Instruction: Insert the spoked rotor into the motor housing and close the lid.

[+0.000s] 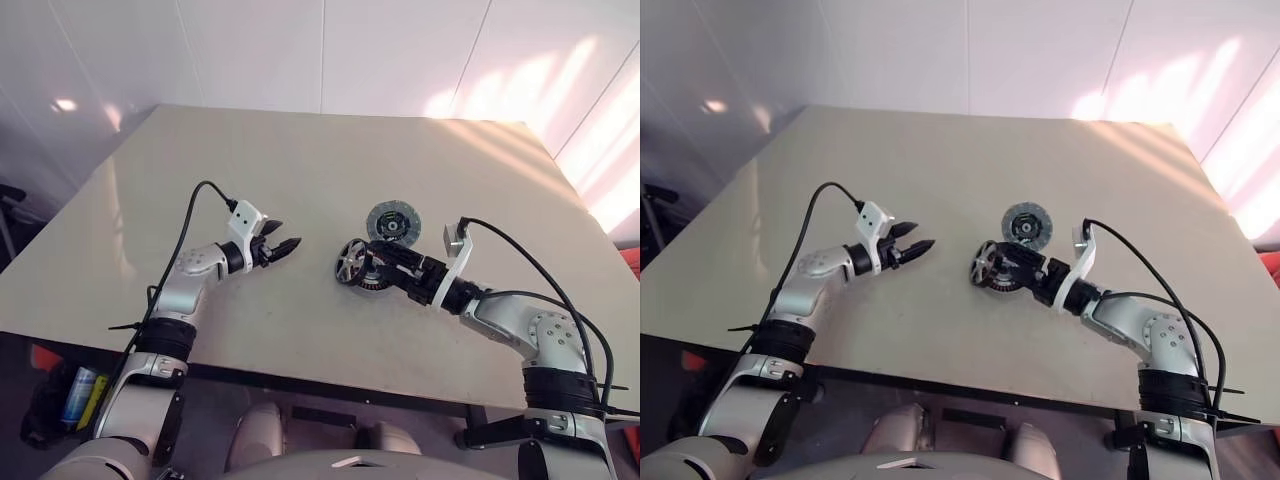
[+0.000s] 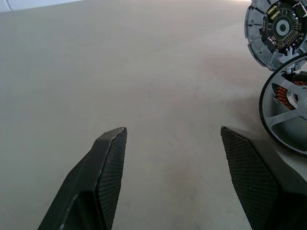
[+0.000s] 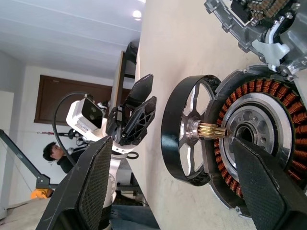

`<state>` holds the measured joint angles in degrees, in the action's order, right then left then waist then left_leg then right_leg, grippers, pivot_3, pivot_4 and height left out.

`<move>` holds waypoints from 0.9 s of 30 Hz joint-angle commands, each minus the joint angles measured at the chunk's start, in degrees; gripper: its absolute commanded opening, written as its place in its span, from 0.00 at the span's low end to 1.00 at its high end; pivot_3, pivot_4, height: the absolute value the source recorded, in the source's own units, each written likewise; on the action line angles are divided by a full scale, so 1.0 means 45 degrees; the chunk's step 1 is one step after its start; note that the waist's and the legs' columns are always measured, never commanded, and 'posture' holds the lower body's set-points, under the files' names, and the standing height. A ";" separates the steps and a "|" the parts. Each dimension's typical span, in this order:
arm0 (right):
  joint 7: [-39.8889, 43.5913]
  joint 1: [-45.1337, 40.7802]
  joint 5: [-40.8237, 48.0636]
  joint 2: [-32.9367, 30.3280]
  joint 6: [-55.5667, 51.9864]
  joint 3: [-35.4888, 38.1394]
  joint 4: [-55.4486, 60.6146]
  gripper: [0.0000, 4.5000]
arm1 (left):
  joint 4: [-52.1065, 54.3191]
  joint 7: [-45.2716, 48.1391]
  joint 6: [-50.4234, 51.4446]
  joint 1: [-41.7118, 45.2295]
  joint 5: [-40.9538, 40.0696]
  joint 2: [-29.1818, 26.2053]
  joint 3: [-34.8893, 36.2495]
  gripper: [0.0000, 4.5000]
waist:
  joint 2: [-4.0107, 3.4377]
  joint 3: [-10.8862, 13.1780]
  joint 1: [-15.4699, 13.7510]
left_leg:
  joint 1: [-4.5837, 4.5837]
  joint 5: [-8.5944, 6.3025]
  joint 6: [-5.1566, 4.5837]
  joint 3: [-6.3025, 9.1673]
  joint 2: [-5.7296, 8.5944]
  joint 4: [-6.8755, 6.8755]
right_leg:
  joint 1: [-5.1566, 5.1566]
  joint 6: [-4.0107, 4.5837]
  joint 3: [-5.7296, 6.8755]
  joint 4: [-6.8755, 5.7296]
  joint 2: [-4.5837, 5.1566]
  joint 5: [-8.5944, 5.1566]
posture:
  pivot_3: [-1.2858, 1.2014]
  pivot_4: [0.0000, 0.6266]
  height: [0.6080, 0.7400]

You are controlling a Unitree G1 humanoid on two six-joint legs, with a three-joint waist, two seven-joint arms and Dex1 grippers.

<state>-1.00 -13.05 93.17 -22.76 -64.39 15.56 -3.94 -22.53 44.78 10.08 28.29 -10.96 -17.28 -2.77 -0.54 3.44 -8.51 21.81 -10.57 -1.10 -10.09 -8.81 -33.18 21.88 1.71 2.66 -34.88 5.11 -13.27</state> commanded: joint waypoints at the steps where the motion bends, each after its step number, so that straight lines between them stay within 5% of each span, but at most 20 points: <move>1: 0.0507 -0.0092 -0.0470 -0.0247 0.0336 0.0308 0.0659 0.99 | 0.0453 0.0027 -0.0067 0.0206 -0.0121 -0.0119 0.0148 0.74 | 0.0000 0.0000 -0.0002 | 0.0001 0.0000 0.0001 0.0001 0.0000 -0.0001 | 0.0000 0.0000 0.0000 0.0000 0.0000 0.0001 | 0.52 0.00 1.00; 12: 0.2772 -0.0458 -0.3195 -0.1707 0.0502 -0.0239 0.2944 0.99 | 0.0258 0.0007 -0.0060 0.0367 -0.0082 -0.0055 0.0099 0.74 | 0.0002 0.0000 -0.0022 | 0.0032 0.0000 -0.0004 0.0011 -0.0002 0.0000 | 0.0022 0.0002 0.0017 0.0002 -0.0001 0.0001 | 0.52 0.00 1.00; 27: 0.3121 -0.0784 -0.6829 -0.2530 -0.0165 -0.2623 0.4648 0.99 | 0.0273 -0.0041 -0.0124 0.0256 -0.0071 -0.0081 0.0148 0.74 | 0.0002 0.0000 -0.0021 | 0.0031 0.0000 -0.0005 0.0013 -0.0002 -0.0003 | 0.0021 0.0004 0.0018 0.0000 -0.0001 0.0002 | 0.52 0.00 1.00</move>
<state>12.54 -15.00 63.77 -33.44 -65.46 3.61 14.43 -22.52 44.73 10.25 28.75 -10.96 -17.27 -2.77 -0.53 3.44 -8.61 21.95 -10.57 -1.12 -10.03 -8.81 -33.20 21.97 1.72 2.74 -34.88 5.10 -13.26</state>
